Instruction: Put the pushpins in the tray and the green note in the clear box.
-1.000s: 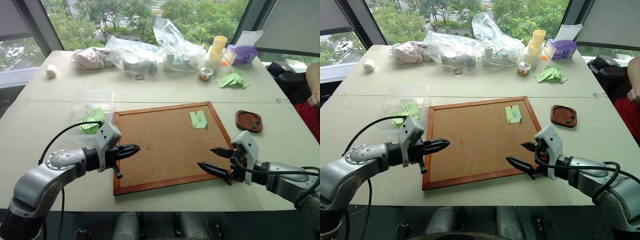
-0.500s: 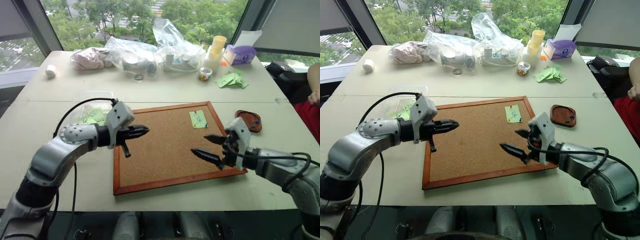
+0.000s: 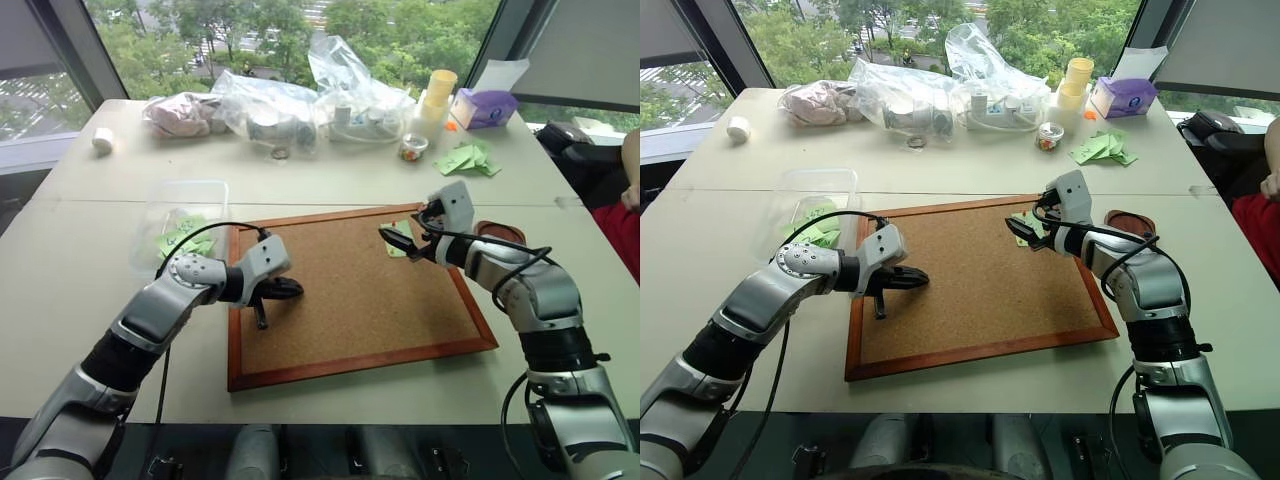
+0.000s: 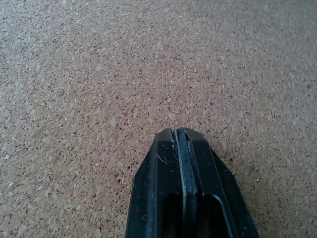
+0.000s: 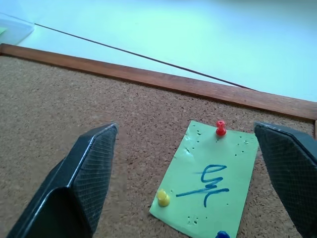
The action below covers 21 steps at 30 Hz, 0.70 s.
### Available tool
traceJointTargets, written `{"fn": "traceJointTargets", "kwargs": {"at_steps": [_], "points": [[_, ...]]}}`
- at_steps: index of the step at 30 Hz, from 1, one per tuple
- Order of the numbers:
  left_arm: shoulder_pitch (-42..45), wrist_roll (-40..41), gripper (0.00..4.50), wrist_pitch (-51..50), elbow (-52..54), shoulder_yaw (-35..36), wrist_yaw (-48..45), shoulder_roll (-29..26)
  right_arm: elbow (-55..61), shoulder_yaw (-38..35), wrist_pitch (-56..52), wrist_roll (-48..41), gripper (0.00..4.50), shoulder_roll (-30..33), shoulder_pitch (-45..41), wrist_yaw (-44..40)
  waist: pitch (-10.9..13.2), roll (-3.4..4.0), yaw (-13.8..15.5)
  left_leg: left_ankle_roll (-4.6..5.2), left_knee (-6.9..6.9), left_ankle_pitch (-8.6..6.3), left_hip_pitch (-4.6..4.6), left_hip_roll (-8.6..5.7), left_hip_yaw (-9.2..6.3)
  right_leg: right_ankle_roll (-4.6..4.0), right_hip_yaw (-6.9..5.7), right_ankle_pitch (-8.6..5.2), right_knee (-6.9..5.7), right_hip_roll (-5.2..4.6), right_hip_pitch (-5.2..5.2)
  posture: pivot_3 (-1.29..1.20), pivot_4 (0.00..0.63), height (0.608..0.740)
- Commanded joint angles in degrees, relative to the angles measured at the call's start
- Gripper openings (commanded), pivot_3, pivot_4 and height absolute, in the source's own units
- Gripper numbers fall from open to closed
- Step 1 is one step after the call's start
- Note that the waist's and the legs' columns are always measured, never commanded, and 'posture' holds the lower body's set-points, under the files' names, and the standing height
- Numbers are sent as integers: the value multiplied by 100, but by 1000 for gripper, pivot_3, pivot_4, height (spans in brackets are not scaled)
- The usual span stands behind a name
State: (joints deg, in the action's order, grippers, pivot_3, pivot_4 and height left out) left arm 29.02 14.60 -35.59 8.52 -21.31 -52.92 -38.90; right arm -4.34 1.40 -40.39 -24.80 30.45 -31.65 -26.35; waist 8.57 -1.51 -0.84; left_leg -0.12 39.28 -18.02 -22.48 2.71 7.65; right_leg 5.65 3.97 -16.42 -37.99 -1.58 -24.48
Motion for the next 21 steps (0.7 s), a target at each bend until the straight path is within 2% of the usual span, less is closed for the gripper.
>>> {"fn": "traceJointTargets", "kwargs": {"at_steps": [1, 7, 13, 16, 21], "points": [[-31, -420, 85, 0, -59, -242, 91, 14, -485, 31, 422, 309, 4500, -100, -319, -172, -1, 2, 2, 0, 0, 0, 0, 0, 0, 0, 0, 0, -1, 0, 1, 0, 150, 738], [-148, -434, 85, -48, 132, -155, 15, 92, -1487, 51, 935, 688, 4500, -345, -738, -464, -4, 6, 3, 0, 5, 1, 8, 0, -1, 1, 0, 0, -5, -1, 11, 0, 150, 738], [-215, -516, 85, -68, 212, -80, 110, 206, -1935, -29, 1139, 876, 4500, -501, -942, -565, -4, 7, 18, 0, 5, 1, 8, 0, -4, 1, -2, 0, -7, -4, 11, 0, 150, 738], [-225, -549, 0, -85, 229, -58, 119, 233, -2073, -46, 1133, 949, 3651, -517, -994, -587, -4, 7, 19, 0, 5, 1, 8, -1, -3, 1, -2, 1, -7, -6, 12, 0, 150, 738], [-220, -594, 0, -93, 242, -15, 130, 277, -2183, -71, 1158, 1035, 1118, -545, -1015, -629, -6, 9, 17, -1, 6, 1, 8, -1, -3, 1, -2, 1, -7, -6, 12, 0, 150, 738]]}}
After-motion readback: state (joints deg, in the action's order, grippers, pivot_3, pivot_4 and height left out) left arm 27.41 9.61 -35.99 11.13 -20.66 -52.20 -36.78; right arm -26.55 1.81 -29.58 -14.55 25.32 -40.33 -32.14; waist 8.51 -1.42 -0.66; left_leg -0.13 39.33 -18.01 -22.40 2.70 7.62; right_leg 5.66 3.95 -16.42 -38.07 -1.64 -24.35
